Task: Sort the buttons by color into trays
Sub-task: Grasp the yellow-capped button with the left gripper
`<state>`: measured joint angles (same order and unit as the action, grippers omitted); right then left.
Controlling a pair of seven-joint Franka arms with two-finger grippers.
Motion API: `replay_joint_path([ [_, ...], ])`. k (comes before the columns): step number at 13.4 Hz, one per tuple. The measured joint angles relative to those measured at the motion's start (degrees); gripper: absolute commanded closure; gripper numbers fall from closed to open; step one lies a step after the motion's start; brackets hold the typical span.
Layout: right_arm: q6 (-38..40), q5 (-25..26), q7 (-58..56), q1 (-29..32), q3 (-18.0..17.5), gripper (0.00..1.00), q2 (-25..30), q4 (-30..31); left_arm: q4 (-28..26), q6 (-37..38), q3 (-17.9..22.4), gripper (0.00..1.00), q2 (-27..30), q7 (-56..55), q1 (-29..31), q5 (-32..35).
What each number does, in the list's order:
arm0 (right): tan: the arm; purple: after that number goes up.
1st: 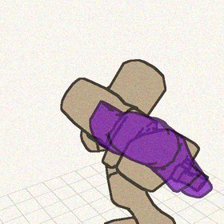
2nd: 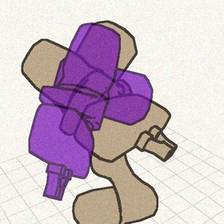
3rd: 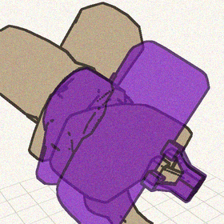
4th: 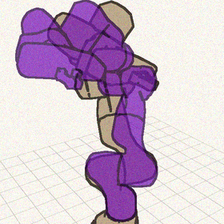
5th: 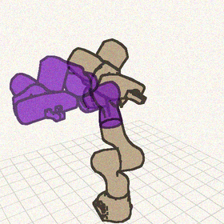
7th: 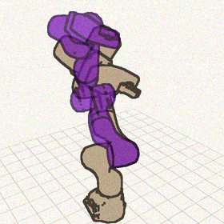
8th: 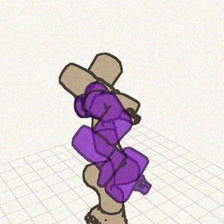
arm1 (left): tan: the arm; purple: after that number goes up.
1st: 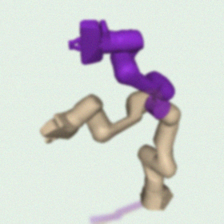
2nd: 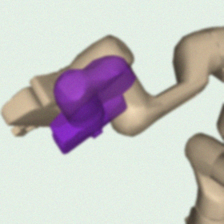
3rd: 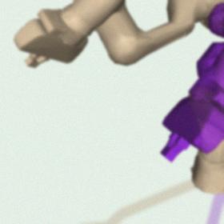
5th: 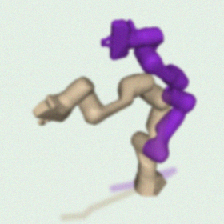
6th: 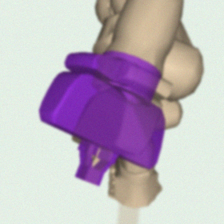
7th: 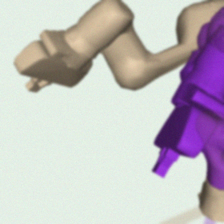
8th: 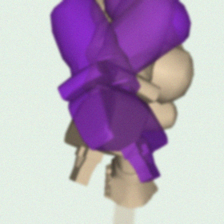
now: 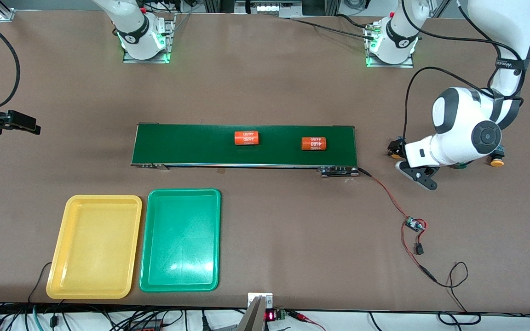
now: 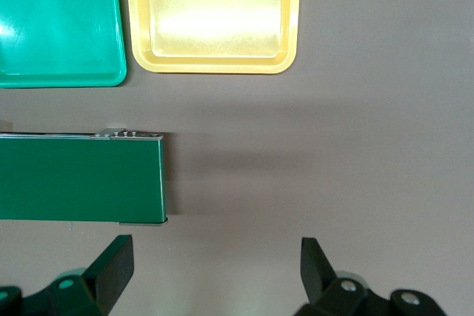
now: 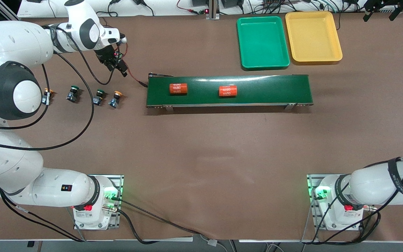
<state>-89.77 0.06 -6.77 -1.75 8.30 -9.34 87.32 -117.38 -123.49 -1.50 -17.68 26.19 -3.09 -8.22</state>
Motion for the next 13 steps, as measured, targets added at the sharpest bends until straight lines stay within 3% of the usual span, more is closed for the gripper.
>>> replay_joint_path([
  [3,0.0,0.0,0.0,0.0,0.0,0.0,0.0,0.0,-3.02,-0.48,0.05,0.0,0.02,-4.93,1.47,0.0],
  [13,0.02,0.0,0.0,0.0,0.0,0.0,0.0,0.0,-12.23,-6.95,0.08,0.0,0.94,-6.65,3.91,0.0],
])
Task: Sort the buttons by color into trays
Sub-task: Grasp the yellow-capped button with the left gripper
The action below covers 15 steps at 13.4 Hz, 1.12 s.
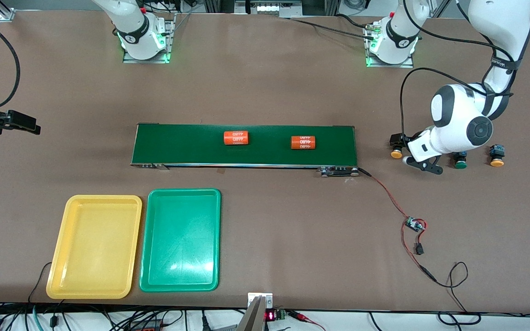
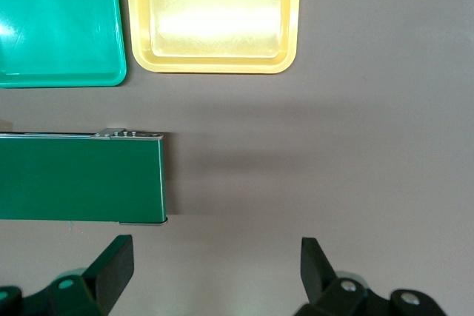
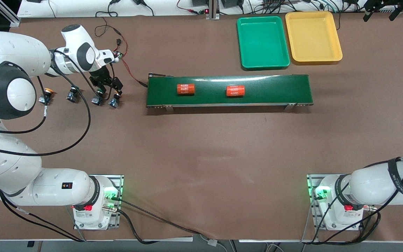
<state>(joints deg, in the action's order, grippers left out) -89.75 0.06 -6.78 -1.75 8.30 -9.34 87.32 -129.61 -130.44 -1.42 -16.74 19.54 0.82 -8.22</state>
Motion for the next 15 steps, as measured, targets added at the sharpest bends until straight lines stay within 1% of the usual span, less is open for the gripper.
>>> replay_joint_path([
  [2,0.0,0.0,0.0,0.0,0.0,0.0,0.0,0.0,-1.29,-0.61,0.0,0.0,0.11,-0.89,0.47,0.0],
  [6,0.0,0.0,0.0,0.0,0.0,0.0,0.0,0.0,-5.46,-5.31,0.0,0.0,0.17,-1.97,0.59,0.0],
  [7,0.0,0.0,0.0,0.0,0.0,0.0,0.0,0.0,-6.39,-6.03,0.0,0.02,0.18,-2.29,0.59,0.0],
  [8,0.0,0.0,0.0,0.0,0.0,0.0,0.0,0.0,-6.99,-6.38,0.0,0.09,0.18,-2.53,0.59,0.0],
  [9,0.0,0.0,0.0,0.0,0.0,0.0,0.0,0.0,-7.42,-6.47,0.0,0.32,0.18,-2.73,0.59,0.0],
  [10,0.0,0.0,0.0,0.0,0.0,0.0,0.0,0.0,-7.73,-6.48,-0.01,0.52,0.18,-2.93,0.58,0.0],
  [11,0.0,0.0,0.0,0.0,0.0,0.0,0.0,0.0,-7.93,-6.48,-0.04,0.66,0.18,-2.99,0.54,0.0],
  [13,0.0,0.0,0.0,0.0,0.0,0.0,-0.01,0.0,-7.96,-6.48,-0.12,0.83,0.4,-3.04,0.36,0.0],
  [14,0.0,0.0,0.0,0.01,0.0,0.0,0.0,0.0,-7.95,-6.48,-0.15,0.91,0.64,-3.05,0.27,0.0],
  [15,0.0,0.0,0.0,0.01,0.0,0.0,0.0,0.0,-7.94,-6.48,-0.17,0.94,0.88,-3.05,0.21,0.0],
])
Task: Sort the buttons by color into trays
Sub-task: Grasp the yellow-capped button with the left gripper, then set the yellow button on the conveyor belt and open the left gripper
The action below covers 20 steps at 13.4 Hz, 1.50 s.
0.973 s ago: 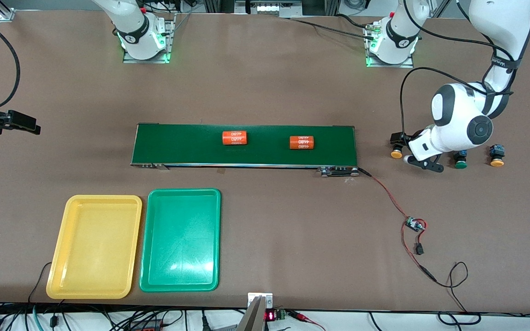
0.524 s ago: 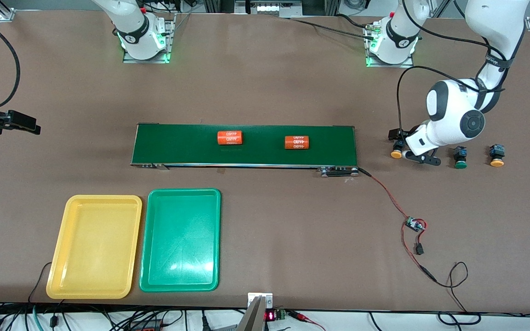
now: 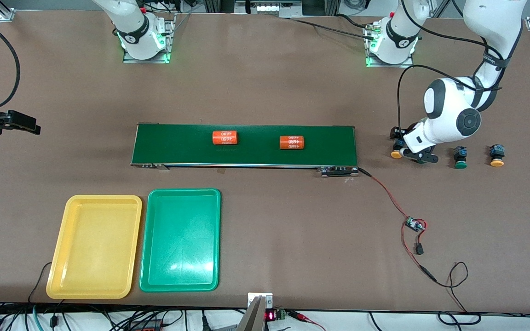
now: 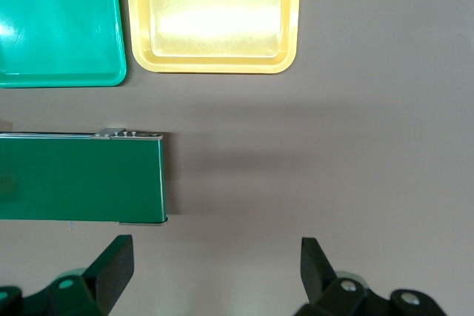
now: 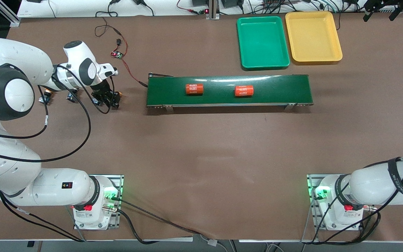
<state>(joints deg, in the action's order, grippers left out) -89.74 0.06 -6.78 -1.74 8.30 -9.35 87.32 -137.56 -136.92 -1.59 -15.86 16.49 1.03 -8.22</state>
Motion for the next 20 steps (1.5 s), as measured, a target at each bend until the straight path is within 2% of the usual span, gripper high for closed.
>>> replay_joint_path([
  [5,0.0,0.0,-0.04,0.01,0.0,0.0,0.0,0.0,0.51,-0.27,-0.38,1.0,3.43,0.02,-0.63,0.0],
  [10,0.0,0.0,-0.08,0.02,0.0,0.0,0.0,0.0,0.93,0.29,-0.93,1.0,10.05,-1.94,-7.67,0.0],
  [16,0.0,0.0,-0.11,0.03,0.0,0.0,0.0,0.0,5.18,7.55,-1.36,1.0,11.75,-19.89,-18.23,0.0],
  [20,0.02,0.0,-0.14,0.07,0.0,0.0,-0.01,0.0,8.09,7.85,-4.55,1.0,8.76,-30.96,-21.13,-0.01],
])
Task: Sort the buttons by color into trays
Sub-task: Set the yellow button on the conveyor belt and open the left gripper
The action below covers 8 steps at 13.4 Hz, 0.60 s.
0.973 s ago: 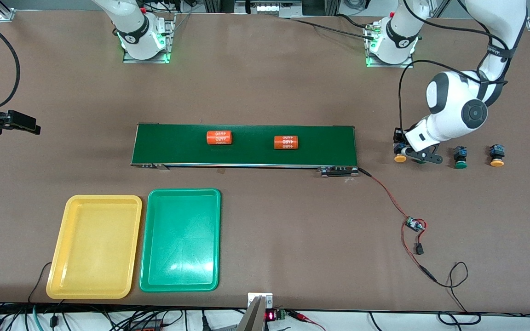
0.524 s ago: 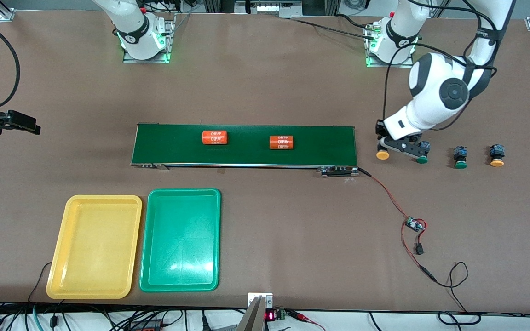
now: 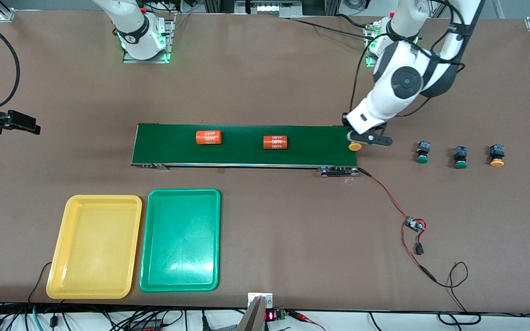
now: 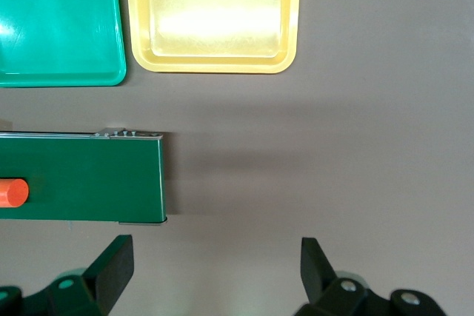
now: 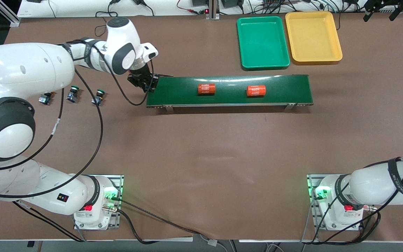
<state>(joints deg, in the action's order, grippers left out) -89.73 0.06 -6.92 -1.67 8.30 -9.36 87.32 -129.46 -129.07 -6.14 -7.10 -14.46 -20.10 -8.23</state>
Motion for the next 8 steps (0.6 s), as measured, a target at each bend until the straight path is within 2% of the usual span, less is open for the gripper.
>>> replay_joint_path([
  [5,0.01,0.0,-0.03,0.03,0.0,0.0,0.0,0.0,3.93,-0.01,-0.67,0.97,-6.14,-1.38,-0.56,0.0],
  [6,0.01,0.0,-0.03,0.03,0.0,0.0,-0.01,0.0,4.45,-0.05,-0.67,0.93,-6.9,-2.15,-0.85,0.0],
  [7,0.01,0.0,-0.03,0.03,0.0,0.0,-0.01,0.0,5.23,-0.05,-0.67,0.64,-7.6,-2.77,-1.12,0.0],
  [8,0.01,0.0,-0.04,0.03,0.0,0.0,-0.01,0.0,5.84,-0.05,-0.68,0.01,-8.18,-3.12,-1.33,0.0],
])
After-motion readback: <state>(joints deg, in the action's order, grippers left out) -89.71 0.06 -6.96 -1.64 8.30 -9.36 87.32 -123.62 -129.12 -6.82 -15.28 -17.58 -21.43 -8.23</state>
